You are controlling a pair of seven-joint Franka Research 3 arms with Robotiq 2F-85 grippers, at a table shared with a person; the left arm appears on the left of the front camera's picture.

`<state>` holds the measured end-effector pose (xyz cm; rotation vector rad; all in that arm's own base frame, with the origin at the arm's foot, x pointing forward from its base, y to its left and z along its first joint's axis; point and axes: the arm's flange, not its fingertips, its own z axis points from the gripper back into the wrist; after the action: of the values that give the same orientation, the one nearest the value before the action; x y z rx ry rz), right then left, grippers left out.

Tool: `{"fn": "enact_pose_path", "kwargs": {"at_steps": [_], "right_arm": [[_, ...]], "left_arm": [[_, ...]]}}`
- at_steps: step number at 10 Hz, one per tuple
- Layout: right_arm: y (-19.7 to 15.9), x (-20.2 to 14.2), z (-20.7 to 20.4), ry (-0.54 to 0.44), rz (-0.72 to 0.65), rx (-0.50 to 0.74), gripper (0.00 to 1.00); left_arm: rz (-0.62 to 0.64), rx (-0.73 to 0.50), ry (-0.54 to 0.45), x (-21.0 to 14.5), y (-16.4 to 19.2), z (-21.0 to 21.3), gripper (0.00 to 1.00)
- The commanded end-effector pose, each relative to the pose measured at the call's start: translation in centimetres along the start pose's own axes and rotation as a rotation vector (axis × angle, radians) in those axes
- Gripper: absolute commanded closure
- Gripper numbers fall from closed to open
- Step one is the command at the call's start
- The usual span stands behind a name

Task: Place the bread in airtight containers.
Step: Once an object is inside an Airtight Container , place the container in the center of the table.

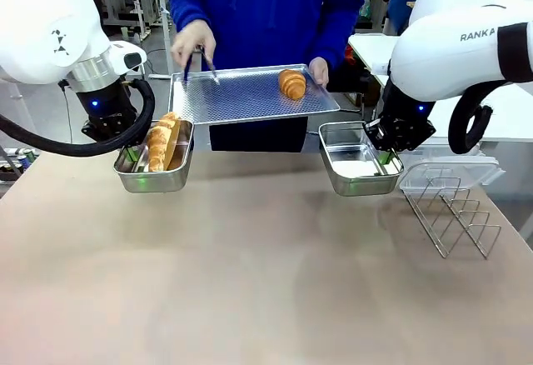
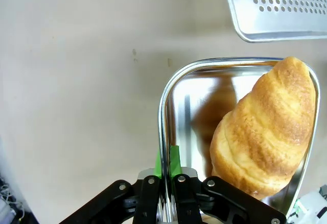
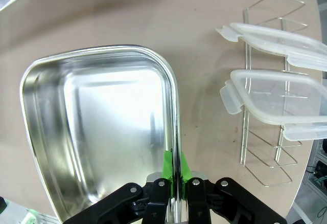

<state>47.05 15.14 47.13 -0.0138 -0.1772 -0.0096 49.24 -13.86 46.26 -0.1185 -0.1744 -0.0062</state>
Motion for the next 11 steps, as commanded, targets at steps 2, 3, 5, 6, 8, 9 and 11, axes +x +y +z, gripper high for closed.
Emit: {"fn": "enact_pose_path", "kwargs": {"at_steps": [2, 3, 5, 6, 8, 9, 11], "right_arm": [[0.0, 0.1, 0.4, -0.01, -0.002, 0.004, 1.0], [0.0, 0.1, 0.4, -0.01, -0.002, 0.004, 1.0], [0.0, 0.1, 0.4, -0.01, -0.002, 0.004, 1.0], [0.0, 0.1, 0.4, -0.01, -0.002, 0.004, 1.0], [0.0, 0.1, 0.4, -0.01, -0.002, 0.004, 1.0], [0.0, 0.1, 0.4, -0.01, -0.002, 0.004, 1.0], [0.0, 0.1, 0.4, -0.01, -0.002, 0.004, 1.0]], "left_arm": [[-0.003, -0.014, -0.009, -0.1, 0.0, 0.3, 1.0], [-0.003, -0.014, -0.009, -0.1, 0.0, 0.3, 1.0], [-0.003, -0.014, -0.009, -0.1, 0.0, 0.3, 1.0], [-0.003, -0.014, -0.009, -0.1, 0.0, 0.3, 1.0], [0.0, 0.0, 0.0, 0.0, 0.0, 0.0, 0.97], [-0.002, 0.013, 0.008, -0.6, 0.5, 0.0, 0.97], [0.022, 0.034, 0.013, -1.7, 1.9, -1.5, 0.97]]}}
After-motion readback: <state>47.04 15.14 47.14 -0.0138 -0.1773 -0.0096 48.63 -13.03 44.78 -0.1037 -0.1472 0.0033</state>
